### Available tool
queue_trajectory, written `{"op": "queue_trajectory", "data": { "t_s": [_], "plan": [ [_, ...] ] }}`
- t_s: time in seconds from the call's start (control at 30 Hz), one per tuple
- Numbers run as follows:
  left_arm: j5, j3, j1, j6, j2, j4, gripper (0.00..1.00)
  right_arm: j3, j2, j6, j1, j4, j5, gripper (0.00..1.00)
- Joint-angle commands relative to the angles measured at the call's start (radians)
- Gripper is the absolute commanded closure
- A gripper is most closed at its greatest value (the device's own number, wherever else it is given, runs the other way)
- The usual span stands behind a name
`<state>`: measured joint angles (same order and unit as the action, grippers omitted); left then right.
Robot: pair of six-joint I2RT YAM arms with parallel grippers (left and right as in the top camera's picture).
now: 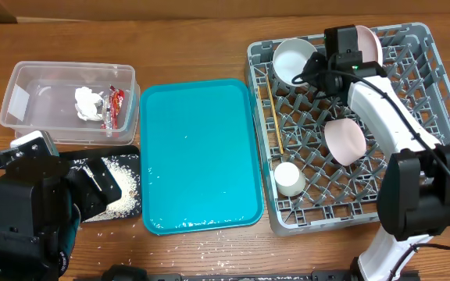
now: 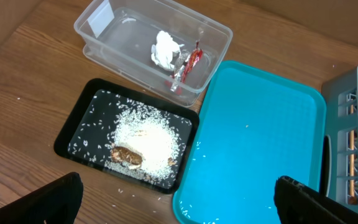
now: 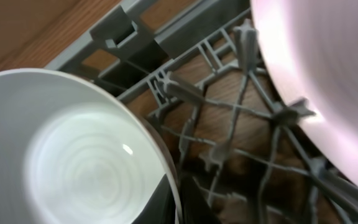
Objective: Sort waste into correct bins and load items into the dishwasher
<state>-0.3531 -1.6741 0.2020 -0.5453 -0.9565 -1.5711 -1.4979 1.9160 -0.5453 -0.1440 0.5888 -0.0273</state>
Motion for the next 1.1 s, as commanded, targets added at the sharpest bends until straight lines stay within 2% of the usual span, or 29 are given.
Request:
{"op": "queue_trajectory", "data": {
  "t_s": [0.0,0.07,0.17,0.27,0.33,0.53,0.6,0.67,0.8,0.87,1.0,1.07],
  "plan": [
    [-0.016,0.0,-0.005,-0.009,0.001,0.004,0.0,-0.016,-0.153,0.061,-0.004,0.052,-0.047,0.96],
    [-0.016,0.0,-0.005,-0.009,0.001,0.004,0.0,-0.016,-0.242,0.082,-0.034,0.149,-0.174,0.96],
    [-0.016,0.0,-0.005,-0.009,0.001,0.004,0.0,-0.016,-0.358,0.082,-0.152,0.299,-0.499,0.96],
    [-0.016,0.0,-0.005,-0.009,0.001,0.004,0.0,-0.002,-0.37,0.044,-0.341,0.455,-0.749,0.96],
    [-0.016,0.0,-0.005,-0.009,0.001,0.004,0.0,0.038,-0.354,0.008,-0.417,0.489,-0.861,0.96],
    [-0.016,0.0,-0.005,-0.009,0.001,0.004,0.0,0.157,-0.283,0.003,-0.449,0.337,-1.03,0.96],
    [-0.016,0.0,-0.005,-0.009,0.001,0.004,0.0,0.157,-0.21,0.092,-0.449,0.236,-1.072,0.96],
    [-0.016,0.0,-0.005,-0.009,0.001,0.004,0.0,0.157,-0.161,0.163,-0.449,0.204,-1.087,0.96],
    [-0.016,0.0,-0.005,-0.009,0.001,0.004,0.0,0.157,-0.078,0.165,-0.448,0.167,-1.346,0.96],
    [-0.016,0.0,-0.005,-0.009,0.001,0.004,0.0,0.156,-0.078,0.211,-0.438,0.12,-1.411,0.96],
    [-0.016,0.0,-0.005,-0.009,0.001,0.004,0.0,0.156,-0.076,0.36,-0.387,0.012,-1.405,0.96],
    [-0.016,0.0,-0.005,-0.009,0.001,0.004,0.0,0.157,-0.074,0.445,-0.351,-0.026,-1.342,0.96]
  ]
}}
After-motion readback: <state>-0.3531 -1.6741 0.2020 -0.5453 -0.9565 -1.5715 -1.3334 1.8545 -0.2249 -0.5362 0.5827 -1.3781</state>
